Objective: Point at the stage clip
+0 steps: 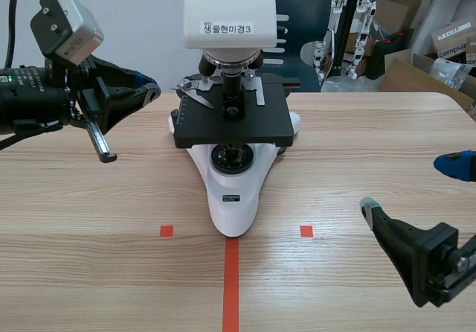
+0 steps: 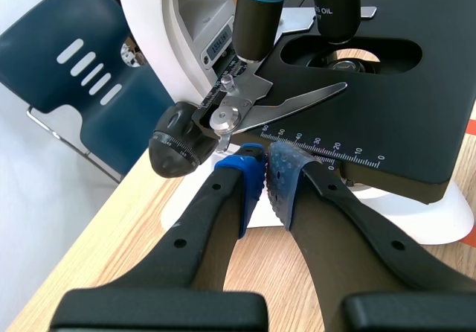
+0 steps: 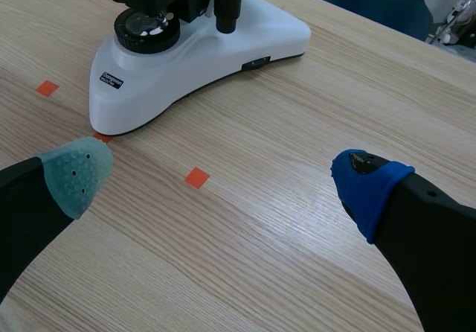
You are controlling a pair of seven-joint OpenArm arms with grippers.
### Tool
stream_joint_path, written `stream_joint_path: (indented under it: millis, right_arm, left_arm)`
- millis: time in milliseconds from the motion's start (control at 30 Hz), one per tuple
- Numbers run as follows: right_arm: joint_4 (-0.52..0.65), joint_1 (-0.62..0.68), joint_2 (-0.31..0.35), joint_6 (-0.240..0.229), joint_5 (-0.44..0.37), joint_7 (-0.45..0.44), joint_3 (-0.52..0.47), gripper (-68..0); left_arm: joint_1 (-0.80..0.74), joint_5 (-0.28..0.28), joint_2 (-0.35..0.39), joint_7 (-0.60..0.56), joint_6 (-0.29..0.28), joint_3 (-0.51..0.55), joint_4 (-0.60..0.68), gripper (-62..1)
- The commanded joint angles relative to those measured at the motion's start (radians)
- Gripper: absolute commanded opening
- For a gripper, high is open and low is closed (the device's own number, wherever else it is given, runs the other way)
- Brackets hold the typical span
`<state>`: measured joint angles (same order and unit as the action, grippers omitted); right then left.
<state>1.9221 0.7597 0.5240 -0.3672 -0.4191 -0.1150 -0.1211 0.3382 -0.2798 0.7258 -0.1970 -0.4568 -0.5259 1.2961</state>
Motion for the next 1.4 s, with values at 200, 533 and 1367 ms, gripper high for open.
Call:
stream_joint_path:
  millis: [200, 533, 1367]
  right_arm:
    - [0.008, -0.009, 0.011, 0.000, -0.011, -0.019, -0.003, -1.0]
    - [0.008, -0.009, 0.011, 0.000, -0.011, -0.019, -0.003, -1.0]
    - [0.008, -0.009, 0.011, 0.000, -0.011, -0.019, -0.003, -1.0]
  left_arm:
    - [0.014, -0.011, 0.001, 0.001, 0.001, 0.009, 0.011, -55.4]
    - [0.014, -0.014, 0.001, 0.007, 0.001, 0.009, 0.011, -55.4]
    - [0.014, -0.014, 0.001, 0.008, -0.002, 0.009, 0.011, -55.4]
